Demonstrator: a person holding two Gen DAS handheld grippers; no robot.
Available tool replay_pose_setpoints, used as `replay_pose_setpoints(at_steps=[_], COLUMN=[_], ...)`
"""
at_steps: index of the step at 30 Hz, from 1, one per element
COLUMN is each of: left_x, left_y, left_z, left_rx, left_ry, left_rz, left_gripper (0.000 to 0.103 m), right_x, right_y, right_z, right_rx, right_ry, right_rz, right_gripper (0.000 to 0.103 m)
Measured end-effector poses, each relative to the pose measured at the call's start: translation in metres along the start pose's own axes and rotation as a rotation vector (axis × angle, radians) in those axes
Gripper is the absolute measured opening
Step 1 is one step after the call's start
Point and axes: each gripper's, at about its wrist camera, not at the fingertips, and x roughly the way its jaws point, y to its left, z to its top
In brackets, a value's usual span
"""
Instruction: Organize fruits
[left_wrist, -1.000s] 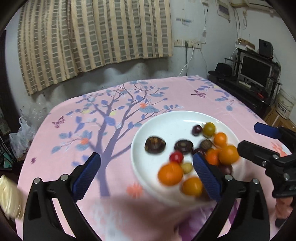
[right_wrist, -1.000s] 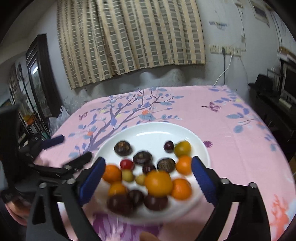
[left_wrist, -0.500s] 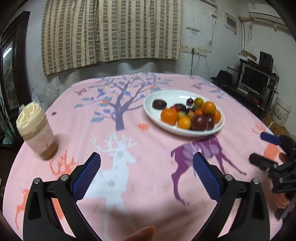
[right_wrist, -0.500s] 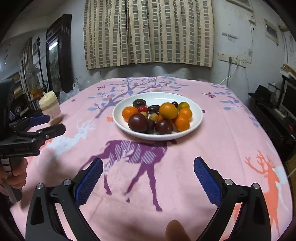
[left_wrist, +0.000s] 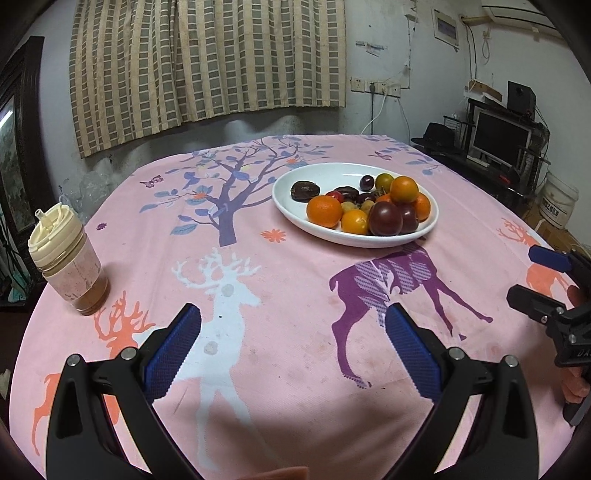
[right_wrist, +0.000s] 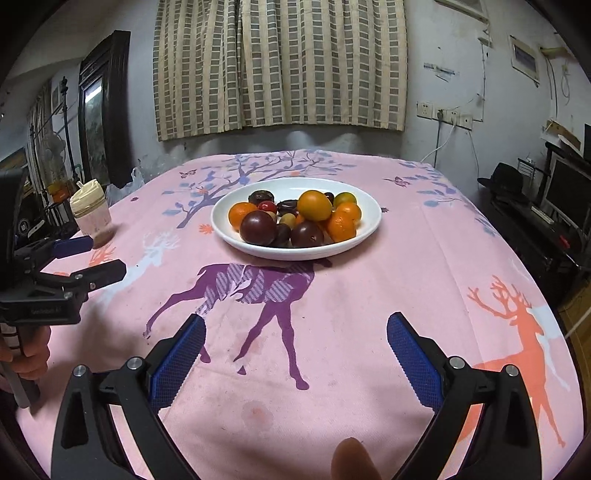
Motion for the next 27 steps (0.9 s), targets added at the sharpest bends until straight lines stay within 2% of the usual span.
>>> replay_pose_setpoints(at_steps=[27], left_x=[-0.0009], left_y=[-0.0066], left_z=[-0.006], left_rx=[0.02], left_ry=[-0.006], left_rz=[0.001], left_gripper=[0.098], right_x=[0.0027], right_y=[0.0027], right_z=[-0.0006], right_rx=[-0.009], right_ry=[0.015], right_rz=[-0.005], right_gripper=[0.099])
